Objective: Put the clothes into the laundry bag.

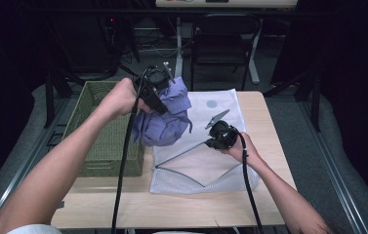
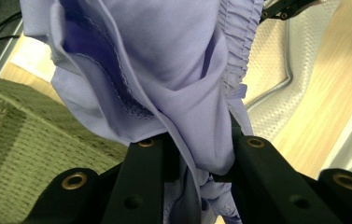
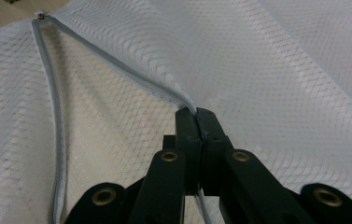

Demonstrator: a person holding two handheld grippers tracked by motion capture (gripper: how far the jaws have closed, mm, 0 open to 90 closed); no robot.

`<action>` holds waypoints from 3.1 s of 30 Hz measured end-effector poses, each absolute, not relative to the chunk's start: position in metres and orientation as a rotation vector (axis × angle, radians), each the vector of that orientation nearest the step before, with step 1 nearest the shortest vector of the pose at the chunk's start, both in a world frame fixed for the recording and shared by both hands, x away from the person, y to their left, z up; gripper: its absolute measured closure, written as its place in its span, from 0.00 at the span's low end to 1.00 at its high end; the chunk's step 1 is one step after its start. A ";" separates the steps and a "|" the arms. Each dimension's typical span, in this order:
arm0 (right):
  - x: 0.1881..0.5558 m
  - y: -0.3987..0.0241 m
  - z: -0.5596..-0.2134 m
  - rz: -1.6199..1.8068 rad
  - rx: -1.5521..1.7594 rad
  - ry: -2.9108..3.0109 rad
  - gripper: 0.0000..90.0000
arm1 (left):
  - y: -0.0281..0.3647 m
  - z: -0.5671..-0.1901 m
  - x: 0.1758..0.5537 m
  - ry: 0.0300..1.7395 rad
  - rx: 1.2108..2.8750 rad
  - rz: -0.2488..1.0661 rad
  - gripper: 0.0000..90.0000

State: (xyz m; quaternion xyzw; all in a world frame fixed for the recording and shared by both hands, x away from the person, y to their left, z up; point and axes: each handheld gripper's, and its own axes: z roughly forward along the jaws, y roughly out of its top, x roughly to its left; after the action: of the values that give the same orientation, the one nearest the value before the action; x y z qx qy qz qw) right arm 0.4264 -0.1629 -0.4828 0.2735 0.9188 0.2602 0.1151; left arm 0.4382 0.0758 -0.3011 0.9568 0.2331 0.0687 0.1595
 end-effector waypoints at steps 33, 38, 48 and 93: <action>0.427 -0.163 -0.484 0.795 0.817 2.696 0.99 | 0.057 -0.383 0.405 0.543 2.770 0.042 0.86; 0.427 -0.162 -0.484 0.783 0.818 2.694 1.00 | 0.049 -0.403 0.394 0.528 2.736 0.043 0.86; 0.426 -0.161 -0.484 0.794 0.821 2.711 1.00 | 0.039 -0.450 0.380 0.579 2.643 0.034 0.86; 0.422 -0.158 -0.481 0.879 0.858 2.716 1.00 | 0.032 -0.492 0.366 0.688 2.520 0.203 0.43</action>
State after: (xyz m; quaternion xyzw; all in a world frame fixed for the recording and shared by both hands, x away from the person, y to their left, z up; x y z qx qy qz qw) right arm 0.4220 -0.1577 -0.4808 0.2868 0.9082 0.2940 0.0802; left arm 0.3656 0.0320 -0.4922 0.9293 0.2539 0.0749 0.2576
